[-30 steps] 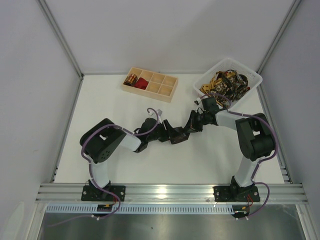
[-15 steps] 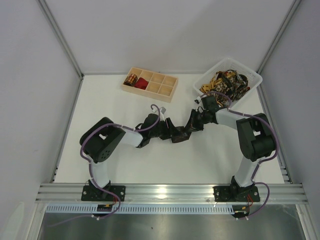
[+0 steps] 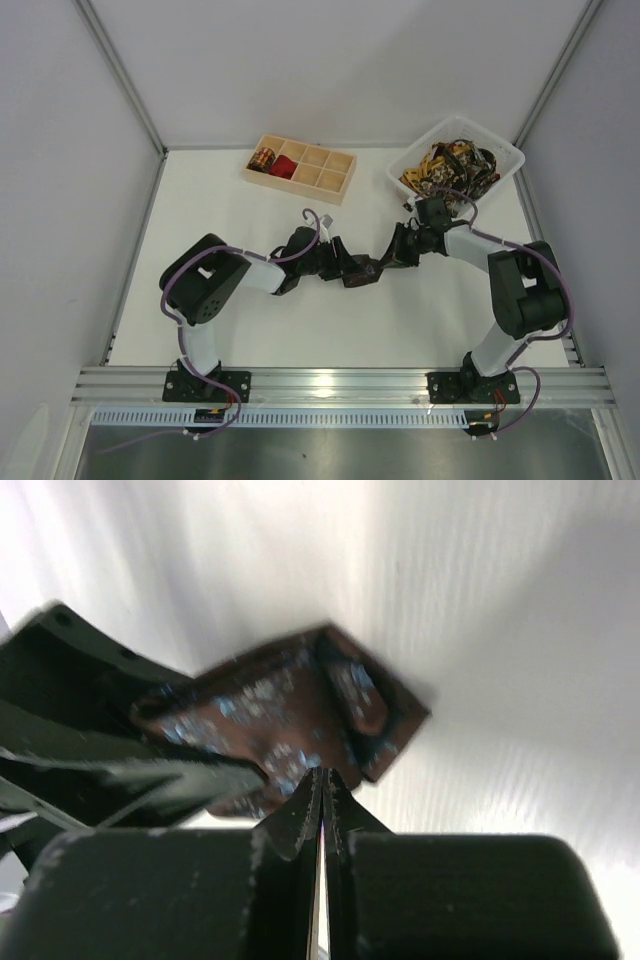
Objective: Roll the ties
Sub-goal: Place the rolled tie into the container
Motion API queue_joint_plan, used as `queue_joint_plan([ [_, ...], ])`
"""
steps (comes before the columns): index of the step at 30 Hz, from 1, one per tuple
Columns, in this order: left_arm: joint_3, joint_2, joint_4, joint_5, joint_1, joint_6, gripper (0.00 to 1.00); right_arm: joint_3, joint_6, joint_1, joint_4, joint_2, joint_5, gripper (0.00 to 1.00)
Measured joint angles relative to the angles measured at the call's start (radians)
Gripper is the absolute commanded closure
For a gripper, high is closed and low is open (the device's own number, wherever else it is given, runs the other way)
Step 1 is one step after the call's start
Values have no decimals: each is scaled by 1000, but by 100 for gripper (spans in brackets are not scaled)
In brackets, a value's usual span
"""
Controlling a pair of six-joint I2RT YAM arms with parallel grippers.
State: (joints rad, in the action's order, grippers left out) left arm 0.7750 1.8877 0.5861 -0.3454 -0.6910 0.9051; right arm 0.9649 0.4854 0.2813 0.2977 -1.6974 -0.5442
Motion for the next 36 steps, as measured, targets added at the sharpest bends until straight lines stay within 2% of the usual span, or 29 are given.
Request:
queue_joint_plan([
  [5,1,2,2,-8,1,1,53,-118,19,13,-22,79,32,98],
  [13,1,3,0,-20,6,1,50,-127,34,26,-49,60,39,99],
  [17,1,3,-2,-26,7,2,49,-214,74,65,-121,116,69,100],
  [23,1,4,-2,-29,7,3,48,-380,180,141,-272,218,123,100],
  [28,1,4,-1,-30,7,4,48,-505,280,198,-480,241,188,100],
  [36,-3,11,18,-43,7,19,45,-574,363,265,-706,237,323,100],
])
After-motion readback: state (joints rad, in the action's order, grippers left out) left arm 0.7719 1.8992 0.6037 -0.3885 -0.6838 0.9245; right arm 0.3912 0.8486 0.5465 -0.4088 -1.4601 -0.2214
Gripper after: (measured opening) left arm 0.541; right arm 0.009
